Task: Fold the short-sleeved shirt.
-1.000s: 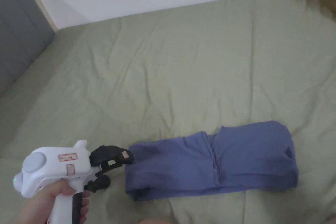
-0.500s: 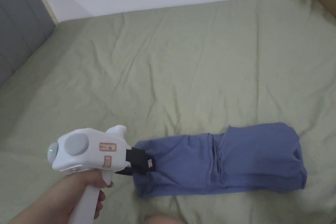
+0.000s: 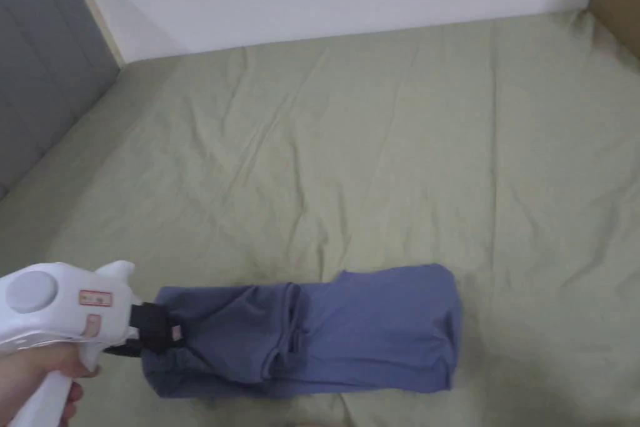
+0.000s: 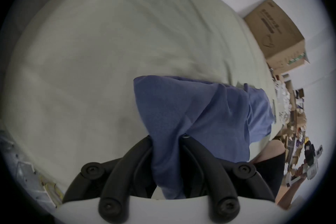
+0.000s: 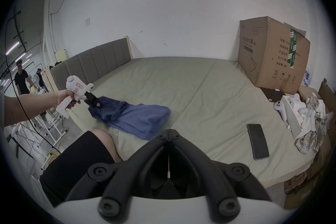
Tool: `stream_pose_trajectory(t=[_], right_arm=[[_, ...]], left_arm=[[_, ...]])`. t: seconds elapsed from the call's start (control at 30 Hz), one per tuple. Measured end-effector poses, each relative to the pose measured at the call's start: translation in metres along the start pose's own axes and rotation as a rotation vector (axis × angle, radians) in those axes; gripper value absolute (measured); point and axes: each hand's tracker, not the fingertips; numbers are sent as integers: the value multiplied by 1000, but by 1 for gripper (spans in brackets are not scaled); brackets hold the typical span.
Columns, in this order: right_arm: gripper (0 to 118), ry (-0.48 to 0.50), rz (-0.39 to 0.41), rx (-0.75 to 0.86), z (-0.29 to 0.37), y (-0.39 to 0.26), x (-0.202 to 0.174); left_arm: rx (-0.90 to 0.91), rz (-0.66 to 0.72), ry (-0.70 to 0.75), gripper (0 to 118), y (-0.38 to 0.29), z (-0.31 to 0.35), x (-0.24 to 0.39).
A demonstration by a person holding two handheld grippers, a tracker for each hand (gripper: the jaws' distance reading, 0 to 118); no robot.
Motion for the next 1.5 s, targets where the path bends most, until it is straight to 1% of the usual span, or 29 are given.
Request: stream_pose_trajectory(t=[0.07, 0.13, 0.2, 0.27, 0.37, 0.43, 0.5, 0.7, 0.77, 0.8, 0.83, 0.87, 0.9, 0.93, 0.97, 1.0, 1.07, 1.1, 1.13, 1.17, 1.23, 1.27, 1.3, 1.37, 1.43, 1.5], right_arm=[[0, 5, -4, 0, 0, -2, 3], [0, 15, -22, 1, -1, -6, 7], [0, 20, -45, 2, -2, -8, 12], [0, 27, -59, 10, 0, -10, 15], [0, 31, -53, 22, 6, -12, 18], [0, 28, -54, 29, 13, -15, 23], [0, 25, -67, 39, 19, -18, 29], [0, -5, -107, 57, 34, -30, 48], [0, -36, -123, 59, 37, -33, 53], [0, -46, -122, 55, 39, -34, 55], [0, -50, -117, 49, 40, -36, 58], [0, -57, -111, 45, 42, -37, 59], [0, -66, -105, 45, 44, -38, 60], [0, -68, -105, 48, 46, -39, 62], [0, -63, -111, 52, 46, -39, 64], [0, -55, -125, 58, 46, -40, 66], [0, -43, -154, 62, 43, -41, 68], [0, -36, -166, 61, 41, -40, 67], [0, -32, -170, 58, 40, -40, 66], [0, -31, -168, 56, 39, -40, 65], [0, -22, -150, 49, 36, -41, 60], [0, -16, -142, 44, 35, -40, 59], [0, -14, -133, 40, 33, -39, 56], [0, -21, -114, 32, 30, -35, 51], [0, -28, -94, 27, 29, -30, 46], [0, -18, -89, 16, 26, -24, 41]], left_arm=[[8, 31, 48, 14, 1, 21, -6], [19, 21, 38, 14, 3, 43, 13], [34, -53, 22, 14, 3, 64, 44], [48, -120, 34, 14, 9, 78, 83], [39, -205, 37, 14, 10, 87, 144], [30, -234, 32, 14, 15, 77, 178], [9, -233, 2, 14, 14, 63, 210], [-86, -297, -56, 17, 11, -24, 279], [-118, -306, -60, 18, 7, -58, 298], [-151, -317, -63, 26, 7, -77, 301], [-190, -326, -64, 38, 4, -88, 309], [-193, -328, -69, 54, 2, -91, 314], [-196, -321, -122, 80, -1, -89, 316], [-172, -281, -222, 98, -4, -85, 315], [-149, -239, -306, 105, -3, -78, 312], [-122, -204, -350, 102, -1, -68, 307], [-68, -183, -348, 103, -1, -47, 297], [-32, -191, -307, 102, -1, -39, 290], [21, -202, -216, 100, -2, -35, 283], [52, -221, -128, 89, -3, -34, 277], [36, -262, 8, 20, -8, -47, 271], [-5, -258, 31, 6, -10, -59, 268], [-45, -228, 39, 6, -16, -71, 270], [-83, -279, -1, 6, -30, -94, 287], [-93, -345, 41, 6, -43, -116, 307], [-114, -330, 9, 6, -50, -131, 322]])
